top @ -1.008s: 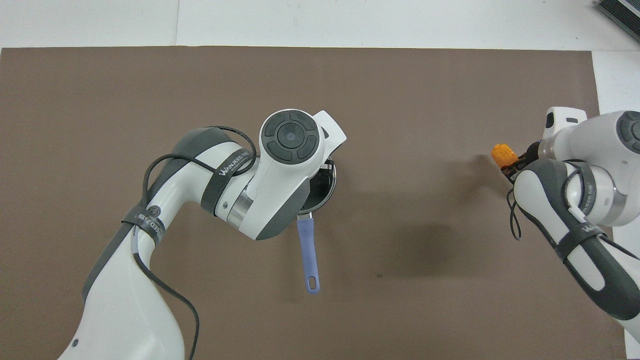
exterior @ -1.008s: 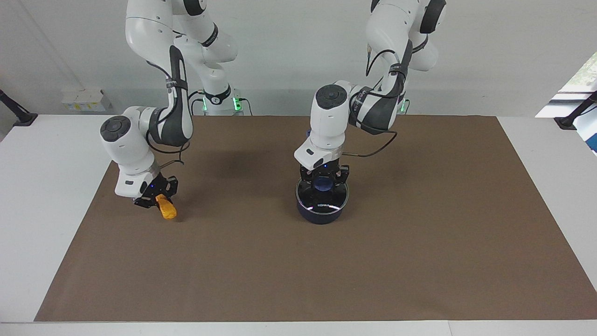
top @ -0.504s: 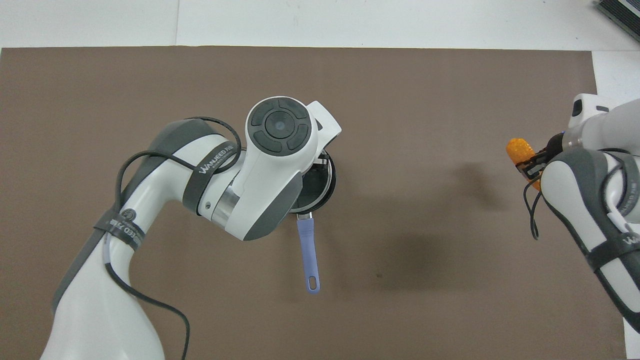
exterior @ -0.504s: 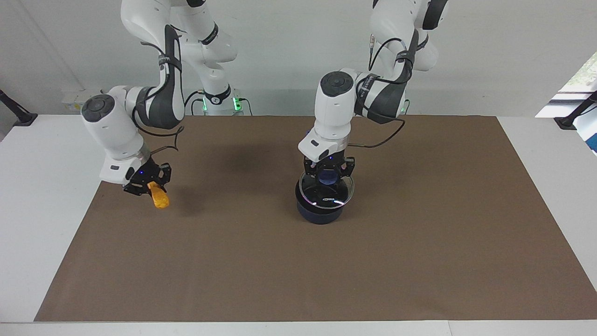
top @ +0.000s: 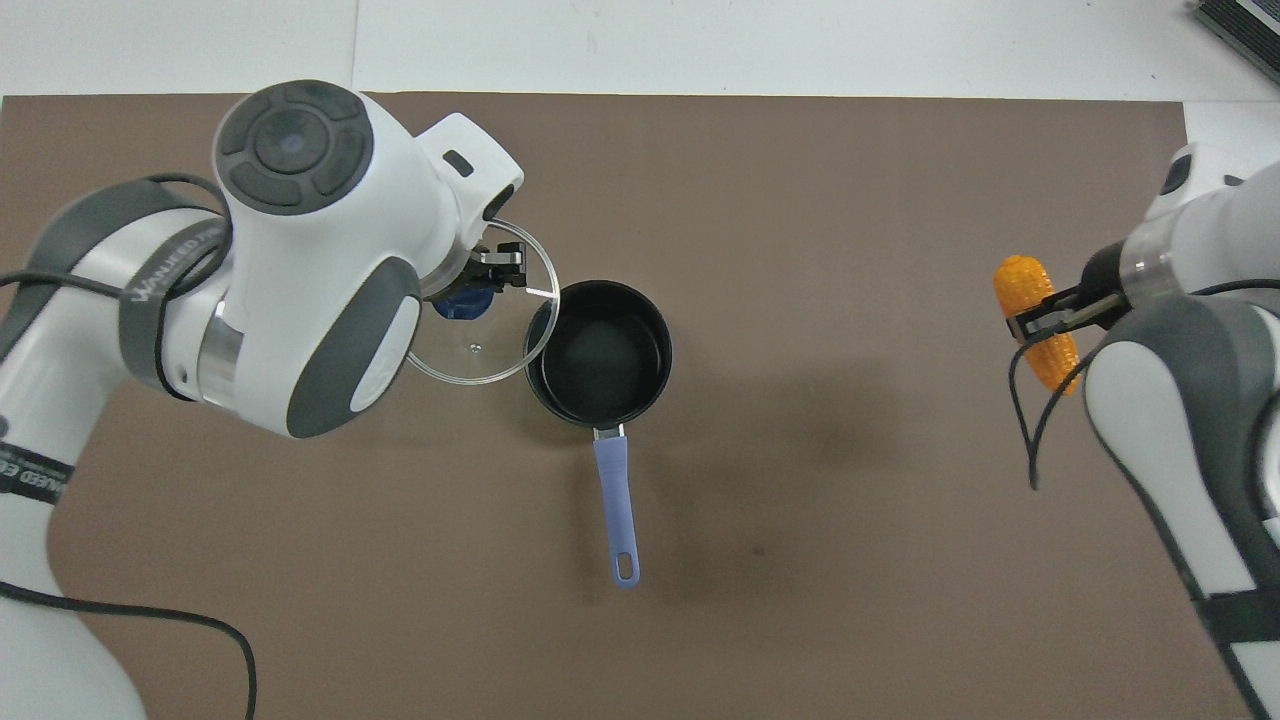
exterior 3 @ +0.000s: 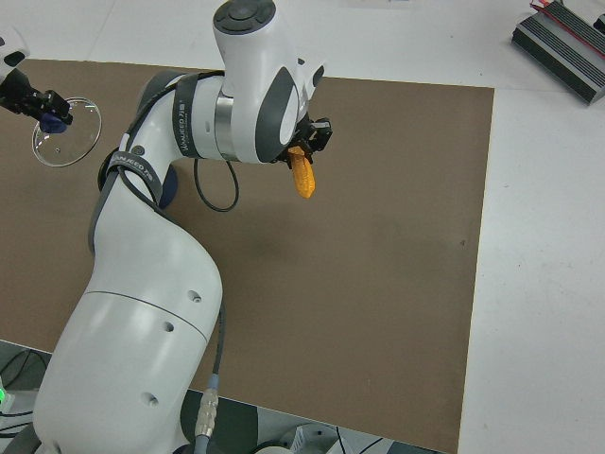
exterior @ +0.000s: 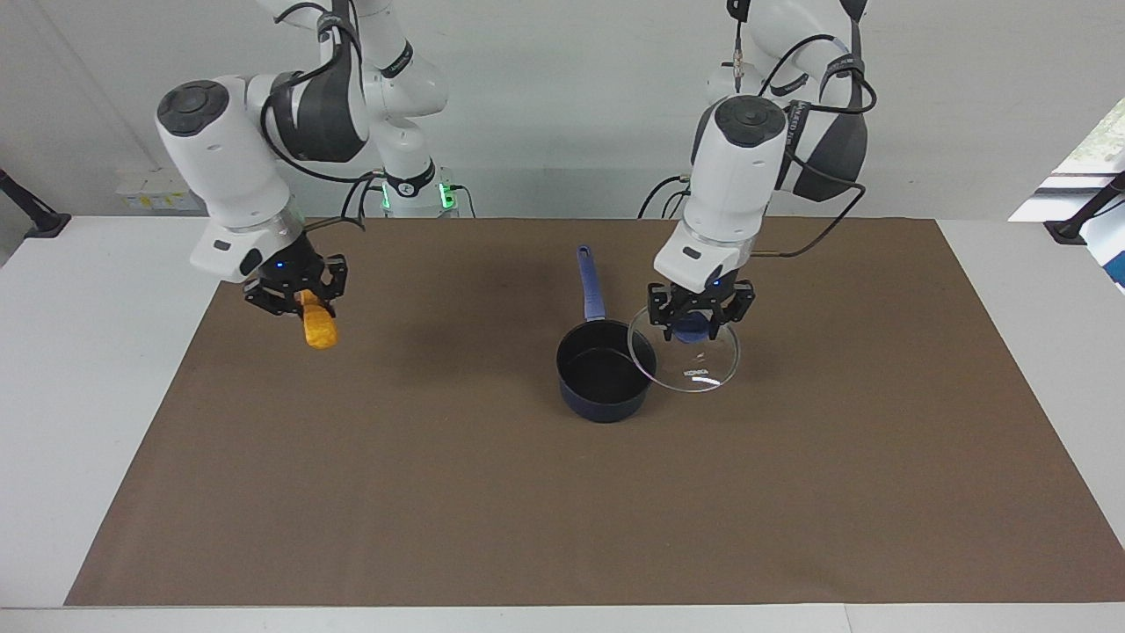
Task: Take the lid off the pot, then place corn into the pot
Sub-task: 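Lift the lid off with the left gripper while the right gripper carries the corn, then set the lid down with the left gripper while the right gripper holds the corn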
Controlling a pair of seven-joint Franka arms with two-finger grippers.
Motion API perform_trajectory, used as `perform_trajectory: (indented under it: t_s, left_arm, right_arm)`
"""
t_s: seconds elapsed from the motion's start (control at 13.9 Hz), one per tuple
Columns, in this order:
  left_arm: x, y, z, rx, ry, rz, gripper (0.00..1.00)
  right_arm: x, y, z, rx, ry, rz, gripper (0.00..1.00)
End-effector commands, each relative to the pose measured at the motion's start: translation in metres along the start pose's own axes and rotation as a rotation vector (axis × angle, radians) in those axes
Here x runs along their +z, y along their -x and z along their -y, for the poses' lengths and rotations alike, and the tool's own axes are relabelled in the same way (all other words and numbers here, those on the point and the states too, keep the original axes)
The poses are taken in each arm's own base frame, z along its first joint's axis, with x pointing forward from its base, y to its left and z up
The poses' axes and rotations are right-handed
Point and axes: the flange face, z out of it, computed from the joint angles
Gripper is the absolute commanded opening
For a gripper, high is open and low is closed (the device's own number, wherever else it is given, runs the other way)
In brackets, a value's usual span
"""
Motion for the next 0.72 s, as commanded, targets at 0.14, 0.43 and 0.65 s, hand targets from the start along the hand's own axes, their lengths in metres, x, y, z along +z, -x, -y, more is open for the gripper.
perform_trajectory:
  t_s: [0.14,0.43,0.65]
  left_arm:
    - [-0.006,-0.009,0.082,0.046,0.015,0.031,0.00]
    - [-0.018,-0.007,0.140,0.092,0.008,0.078,0.00]
    - [-0.027,0.022,0.175,0.141,0.022,0.120,0.00]
  right_arm:
    - [0.027,-0.041,0.130,0.108,0.009,-0.033,0.00]
    - [0.047,-0.065,0.238,0.185,-0.013,-0.061,0.00]
    - [0.061,-0.094,0.293,0.239,-0.020,-0.080,0.00]
